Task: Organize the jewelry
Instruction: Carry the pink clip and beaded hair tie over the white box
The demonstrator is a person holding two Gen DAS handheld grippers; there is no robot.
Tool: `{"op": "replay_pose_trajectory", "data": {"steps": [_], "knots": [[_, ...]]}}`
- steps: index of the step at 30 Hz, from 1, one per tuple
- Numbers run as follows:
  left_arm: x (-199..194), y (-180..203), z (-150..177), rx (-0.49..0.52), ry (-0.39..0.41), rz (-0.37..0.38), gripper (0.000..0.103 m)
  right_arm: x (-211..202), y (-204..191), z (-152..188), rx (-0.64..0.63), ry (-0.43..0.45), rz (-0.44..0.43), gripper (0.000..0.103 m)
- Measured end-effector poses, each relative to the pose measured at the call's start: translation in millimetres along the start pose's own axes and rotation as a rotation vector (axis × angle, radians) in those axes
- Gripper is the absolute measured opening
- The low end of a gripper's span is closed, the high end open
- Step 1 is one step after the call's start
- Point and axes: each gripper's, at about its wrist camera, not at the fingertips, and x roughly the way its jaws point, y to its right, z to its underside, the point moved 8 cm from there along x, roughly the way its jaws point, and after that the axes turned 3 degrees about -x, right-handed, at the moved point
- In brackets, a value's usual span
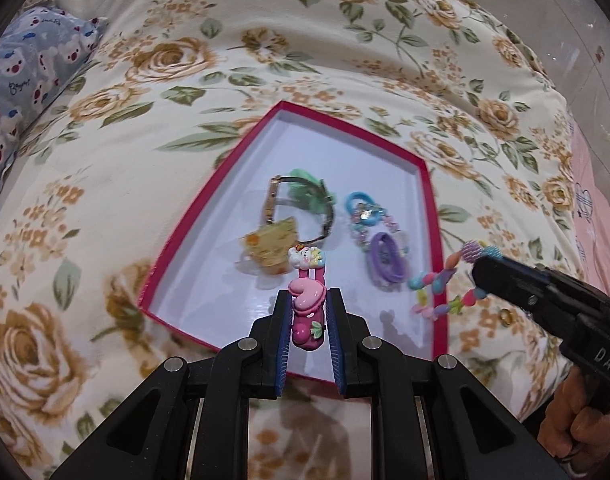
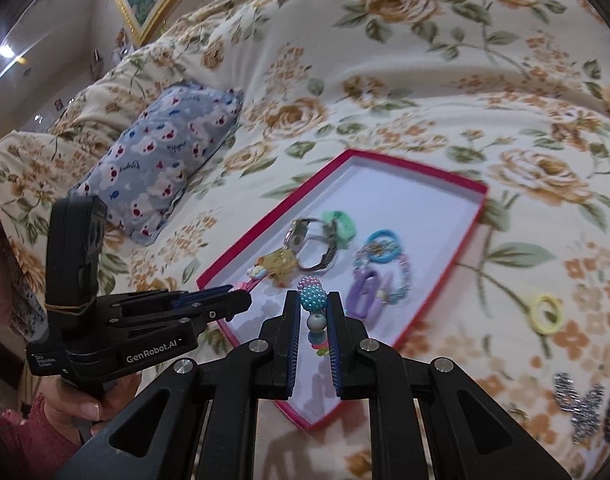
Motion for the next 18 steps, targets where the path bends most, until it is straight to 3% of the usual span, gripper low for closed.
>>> {"op": "replay_pose_trajectory", "data": {"steps": [7,18], "knots": [[16.2,-7.6,-2.8,0.003,-0.027,-0.030,0.016,33.0,12.6,16.0,0.018,-0.079,0.012,0.012],[42.2,-6.0,-3.8,0.016,-0.066,-0.034,0.016,47.6,29.6,25.3,0.036,-0.122,0.035,0.013]]}}
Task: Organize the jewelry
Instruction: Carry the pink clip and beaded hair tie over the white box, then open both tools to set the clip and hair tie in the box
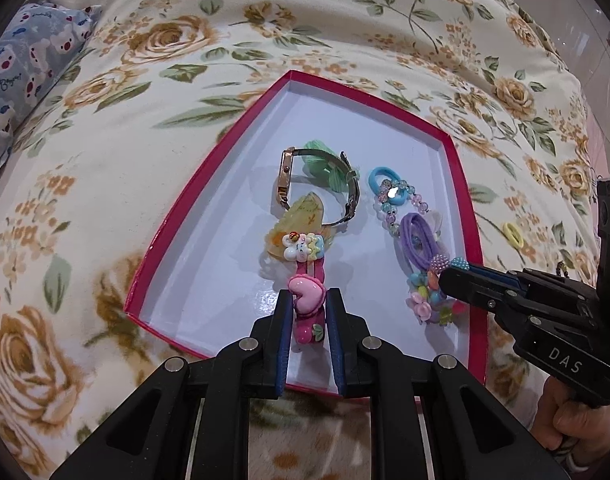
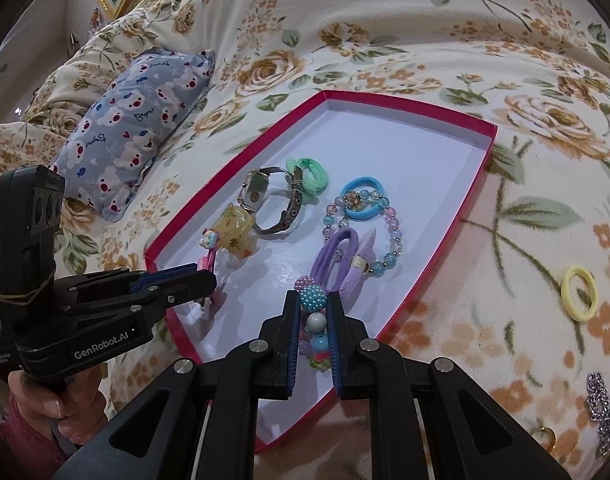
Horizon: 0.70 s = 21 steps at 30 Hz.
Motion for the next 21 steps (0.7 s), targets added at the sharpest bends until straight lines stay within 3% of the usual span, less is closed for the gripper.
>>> {"op": "replay_pose_trajectory", "data": {"steps": [21], "knots": [[2.9,-5.0,1.0,-0.028,0.004,-0.001,0.020,8.0,3.2,-3.2,0.014,-0.007,-0.010,0.017]]}}
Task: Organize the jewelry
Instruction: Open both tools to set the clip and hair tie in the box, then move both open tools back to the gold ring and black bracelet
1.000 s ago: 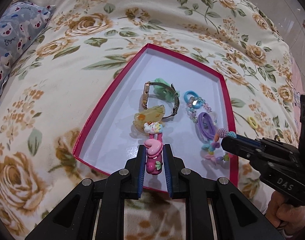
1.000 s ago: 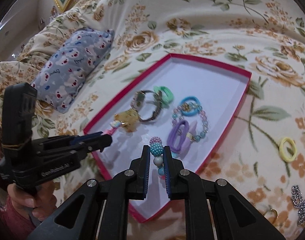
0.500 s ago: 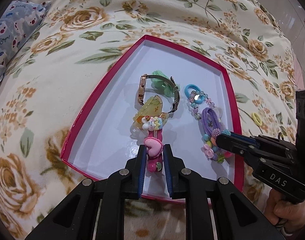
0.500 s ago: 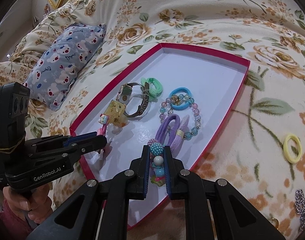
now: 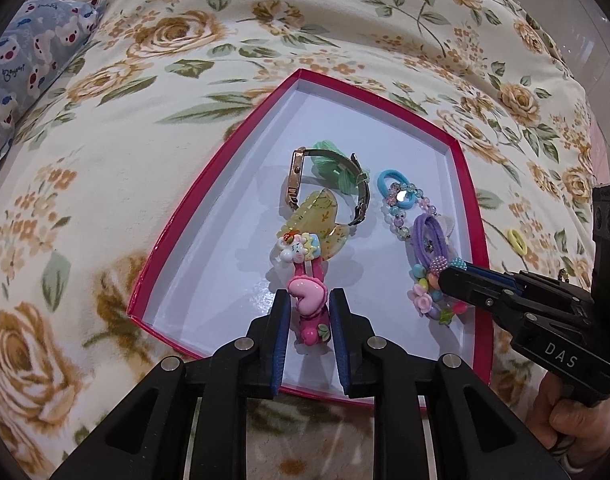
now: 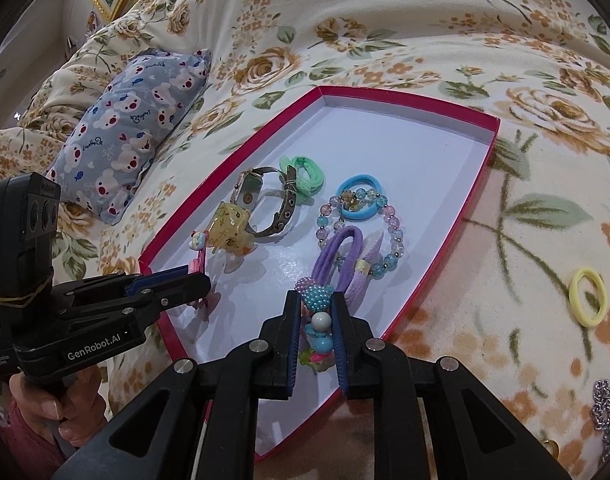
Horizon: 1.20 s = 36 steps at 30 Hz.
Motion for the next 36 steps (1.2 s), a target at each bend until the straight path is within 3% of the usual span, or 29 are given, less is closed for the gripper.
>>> {"op": "replay_pose_trajectory", "data": {"steps": [31,36], "knots": [[1.3,-9.5,-1.5,-0.038,0.005,-0.011,0.024,-4.8,-1.0,-0.5,-0.007,0.012,0.015,0.025],[-0.1,-10.3,-2.6,-0.045,0.009,-0.012,0.032,-10.5,-0.3,0.0,-0.003,0.021,0.013,0.030]]}}
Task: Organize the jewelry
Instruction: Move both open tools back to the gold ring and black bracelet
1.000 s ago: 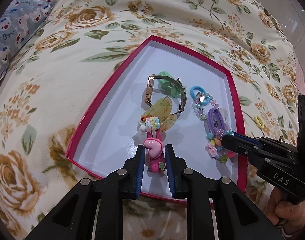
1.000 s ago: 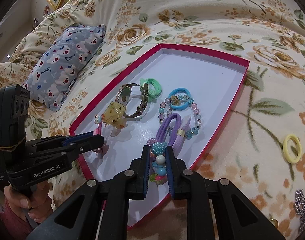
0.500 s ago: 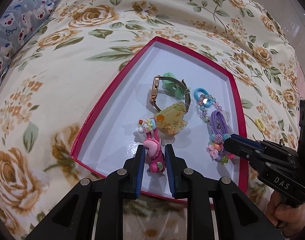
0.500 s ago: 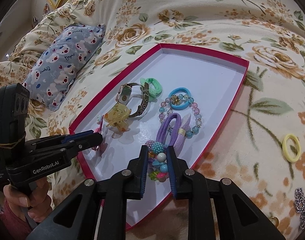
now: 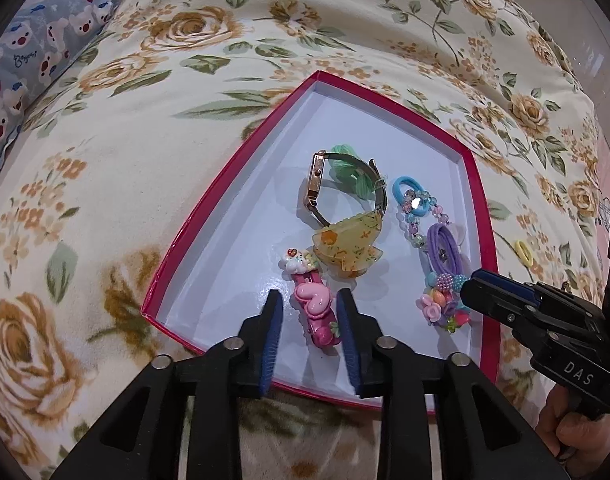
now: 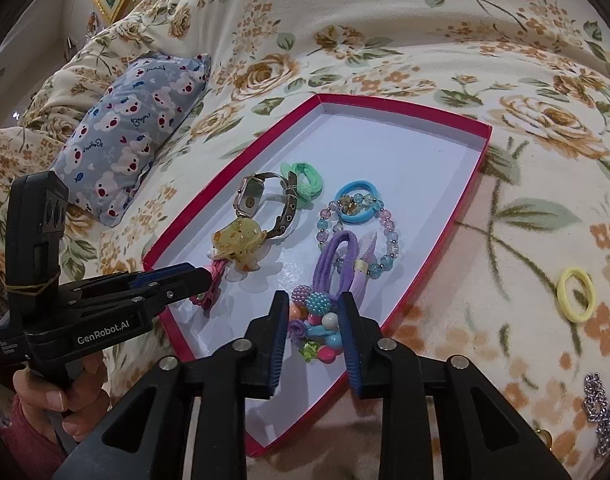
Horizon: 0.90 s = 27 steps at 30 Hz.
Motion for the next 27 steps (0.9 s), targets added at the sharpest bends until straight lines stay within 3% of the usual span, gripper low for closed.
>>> {"op": "replay_pose_trajectory", "data": {"steps": [2,6,14,21,27], "knots": [[-3.0,-0.5,-0.4,-0.003,0.009,-0.002,0.038,-3.4,0.2,-0.3,0.001,0.007,0.000,0.036],[-12.4,0.3,-0.8,-0.008,0.026,0.005,0.041,-15.5,1.8,-0.9,0.009,0.031,0.000,0.040],[-37.7,12.1,2.1,0.002,0.079,0.018,0.065,-57.2,14.5,4.8,0.042,0.103,0.028,0.051],[-49.2,36.6,13.6,0.043,0.070,0.062,0.069,-101.9,45.0,23.8,0.087,0.158,0.110,0.069],[-51.5,61.8,18.3,0.091,0.054,0.103,0.070,-137.3,85.2,46.5,0.176,0.189,0.186,0.070]]}}
